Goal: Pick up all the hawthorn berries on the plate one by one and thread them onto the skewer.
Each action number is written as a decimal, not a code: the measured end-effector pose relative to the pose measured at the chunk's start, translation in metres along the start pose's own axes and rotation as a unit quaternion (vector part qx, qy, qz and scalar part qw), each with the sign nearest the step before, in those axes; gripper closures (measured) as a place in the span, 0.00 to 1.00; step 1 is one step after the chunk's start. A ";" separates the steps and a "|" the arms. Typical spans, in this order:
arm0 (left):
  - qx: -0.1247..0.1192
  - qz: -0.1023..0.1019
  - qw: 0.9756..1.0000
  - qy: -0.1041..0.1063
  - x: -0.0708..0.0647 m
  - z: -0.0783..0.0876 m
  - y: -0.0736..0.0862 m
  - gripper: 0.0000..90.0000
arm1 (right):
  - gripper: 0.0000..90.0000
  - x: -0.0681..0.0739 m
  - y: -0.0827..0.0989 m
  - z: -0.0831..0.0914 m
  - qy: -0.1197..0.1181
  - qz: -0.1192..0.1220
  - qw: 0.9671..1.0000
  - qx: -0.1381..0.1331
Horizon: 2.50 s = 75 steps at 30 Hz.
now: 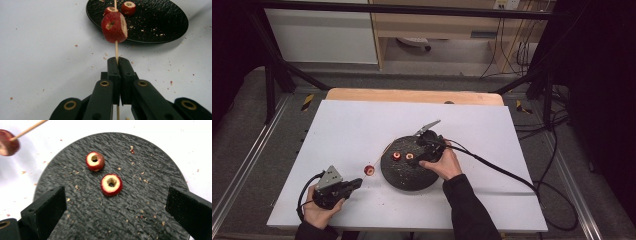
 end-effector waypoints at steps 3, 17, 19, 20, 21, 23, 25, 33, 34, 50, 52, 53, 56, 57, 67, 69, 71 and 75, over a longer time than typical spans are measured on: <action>0.000 0.001 1.000 -0.001 0.001 0.000 0.001 0.98 | 0.06 0.000 -0.005 -0.006 0.004 0.002 1.000 0.012; 0.004 0.003 1.000 -0.003 0.002 -0.001 0.002 0.98 | 0.22 0.004 -0.015 -0.030 0.007 0.003 0.998 0.055; 0.004 0.003 1.000 -0.002 0.002 -0.001 0.002 0.98 | 0.26 0.004 -0.015 -0.032 0.002 -0.005 0.998 0.061; 0.005 0.003 1.000 -0.002 0.002 -0.001 0.002 0.98 | 0.29 0.003 -0.015 -0.033 0.003 -0.005 0.998 0.065; 0.005 0.003 1.000 -0.002 0.002 -0.001 0.002 0.98 | 0.30 0.003 -0.015 -0.034 0.002 -0.007 0.998 0.070; 0.006 0.003 1.000 -0.002 0.002 -0.002 0.002 0.98 | 0.34 0.001 -0.014 -0.036 0.003 -0.010 0.997 0.078; 0.006 0.003 1.000 -0.002 0.001 -0.002 0.002 0.98 | 0.39 0.001 -0.014 -0.037 0.003 -0.017 0.996 0.082; 0.007 0.002 1.000 -0.003 0.001 -0.002 0.002 0.98 | 0.56 0.000 -0.013 -0.043 -0.008 -0.029 0.995 0.093; 0.007 0.003 1.000 -0.003 0.001 -0.002 0.002 0.98 | 0.57 0.000 -0.013 -0.043 -0.008 -0.030 0.995 0.094; 0.006 0.001 1.000 -0.003 0.001 -0.002 0.001 0.98 | 0.67 -0.002 -0.011 -0.048 -0.007 -0.042 0.994 0.104; 0.006 0.001 1.000 -0.003 0.001 -0.002 0.001 0.98 | 0.67 -0.002 -0.011 -0.047 -0.006 -0.044 0.994 0.103; 0.005 0.001 1.000 -0.003 0.001 -0.002 0.001 0.98 | 0.67 -0.001 -0.011 -0.047 -0.005 -0.045 0.994 0.103; 0.005 0.001 1.000 -0.003 0.001 -0.002 0.001 0.98 | 0.67 -0.001 -0.013 -0.043 -0.007 -0.049 0.994 0.099; 0.006 0.000 1.000 -0.003 0.001 -0.002 0.001 0.98 | 0.67 -0.001 -0.013 -0.041 -0.007 -0.050 0.994 0.098; 0.004 -0.003 1.000 -0.005 -0.001 -0.002 0.000 0.98 | 0.67 0.002 -0.016 -0.020 -0.019 -0.066 0.996 0.065; 0.004 -0.003 1.000 -0.004 -0.001 -0.002 0.000 0.98 | 0.67 0.002 -0.015 -0.017 -0.027 -0.072 0.996 0.054; 0.003 -0.003 1.000 -0.004 -0.002 -0.002 0.000 0.98 | 0.68 0.000 -0.012 -0.013 -0.030 -0.077 0.995 0.047; 0.003 -0.004 1.000 -0.004 -0.003 -0.003 -0.001 0.98 | 0.68 -0.002 -0.008 -0.006 -0.039 -0.083 0.995 0.030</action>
Point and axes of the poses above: each handheld gripper's, and its own axes: z roughly backward along the jaws, y roughly out of its underside, x roughly to its left, the point moved 5 cm from there along -z, roughly forward along the jaws, and after that the axes turned 15 degrees about -z, right-handed, at the moved point
